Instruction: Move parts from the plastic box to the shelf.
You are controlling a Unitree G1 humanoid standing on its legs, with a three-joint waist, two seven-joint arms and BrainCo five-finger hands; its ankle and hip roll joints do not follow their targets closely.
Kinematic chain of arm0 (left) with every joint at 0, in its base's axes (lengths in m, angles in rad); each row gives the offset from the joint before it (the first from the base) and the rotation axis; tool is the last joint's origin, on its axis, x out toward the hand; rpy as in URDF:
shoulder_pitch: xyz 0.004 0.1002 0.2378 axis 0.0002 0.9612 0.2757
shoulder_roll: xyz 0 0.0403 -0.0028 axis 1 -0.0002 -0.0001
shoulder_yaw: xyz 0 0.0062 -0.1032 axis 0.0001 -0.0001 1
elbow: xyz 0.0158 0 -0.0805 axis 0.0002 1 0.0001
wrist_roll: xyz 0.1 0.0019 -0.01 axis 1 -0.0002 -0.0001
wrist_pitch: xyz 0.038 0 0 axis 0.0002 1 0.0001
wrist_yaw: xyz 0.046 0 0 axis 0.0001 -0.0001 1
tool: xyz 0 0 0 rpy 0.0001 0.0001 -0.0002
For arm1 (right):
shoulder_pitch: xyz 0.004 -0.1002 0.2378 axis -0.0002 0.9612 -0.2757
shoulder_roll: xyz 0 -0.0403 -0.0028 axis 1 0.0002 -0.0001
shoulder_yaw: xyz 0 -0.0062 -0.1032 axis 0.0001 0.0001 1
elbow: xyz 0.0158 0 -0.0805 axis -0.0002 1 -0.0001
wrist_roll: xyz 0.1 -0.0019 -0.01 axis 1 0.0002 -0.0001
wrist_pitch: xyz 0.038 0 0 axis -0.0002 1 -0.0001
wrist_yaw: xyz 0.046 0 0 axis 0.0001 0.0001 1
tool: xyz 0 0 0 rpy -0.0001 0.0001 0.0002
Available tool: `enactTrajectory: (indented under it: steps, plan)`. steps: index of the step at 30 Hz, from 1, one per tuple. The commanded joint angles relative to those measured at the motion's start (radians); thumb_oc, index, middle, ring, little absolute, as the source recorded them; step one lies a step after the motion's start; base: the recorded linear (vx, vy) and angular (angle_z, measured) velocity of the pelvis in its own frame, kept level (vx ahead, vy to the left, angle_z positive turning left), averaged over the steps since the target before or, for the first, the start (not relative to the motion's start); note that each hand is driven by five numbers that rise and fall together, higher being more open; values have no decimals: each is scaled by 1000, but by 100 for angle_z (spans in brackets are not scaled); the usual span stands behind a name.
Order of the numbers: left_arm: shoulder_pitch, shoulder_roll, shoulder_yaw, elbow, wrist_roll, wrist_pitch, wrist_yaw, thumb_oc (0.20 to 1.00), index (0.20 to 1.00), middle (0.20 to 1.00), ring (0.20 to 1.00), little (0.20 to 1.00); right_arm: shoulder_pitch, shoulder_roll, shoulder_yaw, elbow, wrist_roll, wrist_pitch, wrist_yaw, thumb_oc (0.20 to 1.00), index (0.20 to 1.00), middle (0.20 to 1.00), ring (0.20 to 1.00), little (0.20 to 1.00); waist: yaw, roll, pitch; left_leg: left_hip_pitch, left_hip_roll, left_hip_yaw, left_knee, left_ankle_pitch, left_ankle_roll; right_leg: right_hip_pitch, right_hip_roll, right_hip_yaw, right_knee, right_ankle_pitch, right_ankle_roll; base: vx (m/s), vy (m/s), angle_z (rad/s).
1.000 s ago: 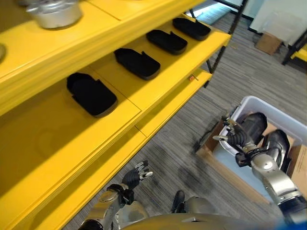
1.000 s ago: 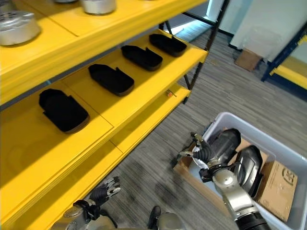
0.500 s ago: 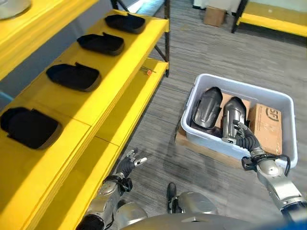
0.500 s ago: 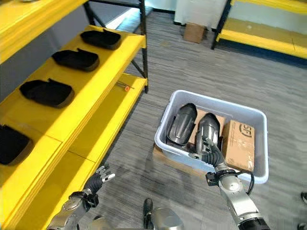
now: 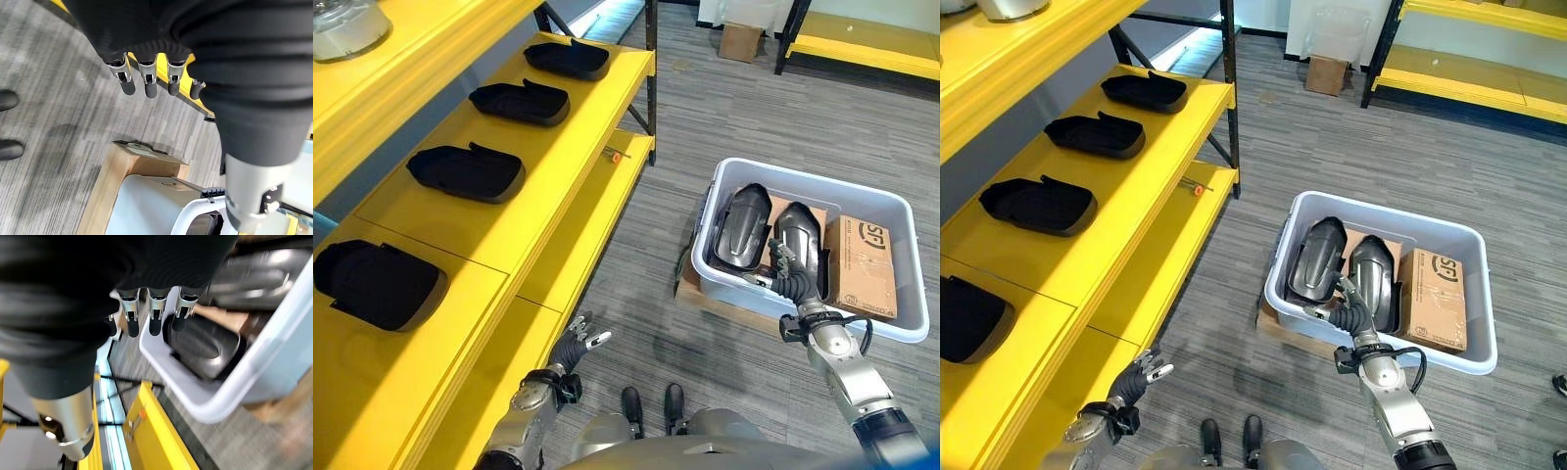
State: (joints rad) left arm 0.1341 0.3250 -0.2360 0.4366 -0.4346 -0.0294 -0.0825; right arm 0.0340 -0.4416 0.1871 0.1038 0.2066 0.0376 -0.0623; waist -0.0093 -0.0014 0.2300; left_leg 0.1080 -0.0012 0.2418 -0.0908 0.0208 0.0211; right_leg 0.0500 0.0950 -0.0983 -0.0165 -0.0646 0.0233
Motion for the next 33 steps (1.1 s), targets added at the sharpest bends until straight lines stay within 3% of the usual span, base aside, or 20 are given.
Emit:
enactTrajectory:
  steps: [1, 4, 6, 8, 9, 10, 12, 14, 16, 17, 20, 21, 26, 33]
  plan:
    - [6, 18, -27, 20, 33, -52, -27, 1000, 1000, 1000, 1000, 1000, 6, -42, 19, -65, -25, -38, 41, 1000, 1000, 1000, 1000, 1000, -9, -28, -48, -49, 5, 16, 67, -53, -45, 2, -121, -92, 14, 42, 66, 95, 113, -3]
    - [-11, 14, -40, 51, 20, -41, -24, 1000, 1000, 1000, 1000, 1000, -29, -42, 41, -58, -22, -42, 37, 1000, 1000, 1000, 1000, 1000, -6, -37, -51, -55, 12, 46, 92, -66, -43, -5, -114, -110, 56, 13, 59, 90, 108, -7]
    - [-23, 6, -52, 88, 39, -47, -17, 1000, 1000, 1000, 1000, 1000, -66, -41, 55, -56, -12, -33, 16, 1000, 1000, 1000, 1000, 1000, -2, -41, -41, -64, 23, 58, 115, -72, -40, -37, -92, -131, 154, -26, 54, 97, 83, -14]
    - [-29, 1, -50, 111, 41, -45, -10, 1000, 1000, 1000, 1000, 1000, -85, -36, 59, -63, -7, -19, 16, 1000, 1000, 1000, 1000, 1000, -3, -42, -29, -57, 31, 74, 121, -81, -28, -92, -95, -153, 307, -22, 71, 76, 49, -16]
    - [-26, -1, -40, 128, 52, -50, -14, 1000, 1000, 1000, 1000, 1000, -89, -21, 71, -80, -17, -6, 2, 1000, 1000, 1000, 1000, 1000, 2, -28, -13, -46, 50, 86, 118, -89, -7, -230, -193, -177, 581, 40, 132, 69, 18, -54]
    - [-19, 1, -34, 131, 55, -54, -18, 1000, 1000, 1000, 1000, 1000, -90, -14, 71, -76, -19, -8, 3, 1000, 1000, 1000, 1000, 1000, 12, -24, -7, -40, 58, 92, 121, -92, 0, -248, -266, -204, 641, 30, 150, 57, -25, -79]
    - [-12, 11, -27, 132, 50, -59, -26, 1000, 1000, 1000, 1000, 1000, -96, -6, 70, -57, -20, -21, -3, 1000, 1000, 1000, 1000, 1000, 30, -23, -7, -47, 70, 100, 134, -95, 8, -245, -337, -225, 625, 48, 160, 78, -164, -56]
    - [-9, 35, -23, 119, 50, -45, -30, 1000, 1000, 1000, 1000, 1000, -99, 2, 71, -37, -15, -38, -26, 1000, 1000, 1000, 1000, 1000, 40, -29, 6, -48, 82, 89, 169, -109, 4, -188, -377, -199, 479, 96, 164, 125, -415, -34]
    - [-15, 58, -21, 108, 40, -31, -28, 1000, 1000, 1000, 1000, 1000, -102, 11, 78, -31, -20, -45, -43, 1000, 1000, 1000, 1000, 1000, 40, -44, 8, -60, 94, 76, 195, -118, -11, -152, -431, -152, 288, 183, 181, 122, -495, -39]
    - [-16, 67, -20, 109, 27, -33, -14, 1000, 1000, 1000, 1000, 1000, -104, 24, 86, -34, -31, -42, -50, 1000, 1000, 1000, 1000, 1000, 38, -52, 18, -54, 108, 76, 208, -141, -17, -164, -472, -114, 231, 266, 202, 166, -525, -39]
    - [8, 60, -7, 127, 18, -65, -10, 1000, 1000, 1000, 1000, 1000, -90, 18, 86, -43, -48, -29, -40, 1000, 1000, 1000, 1000, 1000, 39, -50, 16, -56, 180, 93, 214, -116, -51, -112, -457, -127, 149, 206, 210, 219, -467, -33]
    - [28, 53, 0, 117, 19, -71, -2, 1000, 1000, 1000, 1000, 1000, -85, 0, 74, -43, -53, -12, -22, 1000, 1000, 1000, 1000, 1000, 47, -48, 10, -58, 217, 115, 225, -95, -70, -72, -429, -177, 133, 144, 193, 229, -400, -24]
    - [56, 36, 22, 62, -5, -46, -22, 1000, 1000, 1000, 1000, 1000, -90, -41, 48, -41, -66, 15, -15, 1000, 1000, 1000, 1000, 1000, 57, -46, 1, -53, 269, 113, 233, -68, -103, -36, -388, -216, 143, 69, 151, 154, -226, -37]
    - [46, 31, 22, 54, 42, -17, -54, 1000, 1000, 1000, 1000, 1000, -123, -82, 32, -7, -41, 11, -38, 1000, 1000, 1000, 1000, 1000, 42, -39, -4, -62, 350, 128, 274, -38, -139, -34, -351, -248, 175, 15, 94, 119, -235, -5]
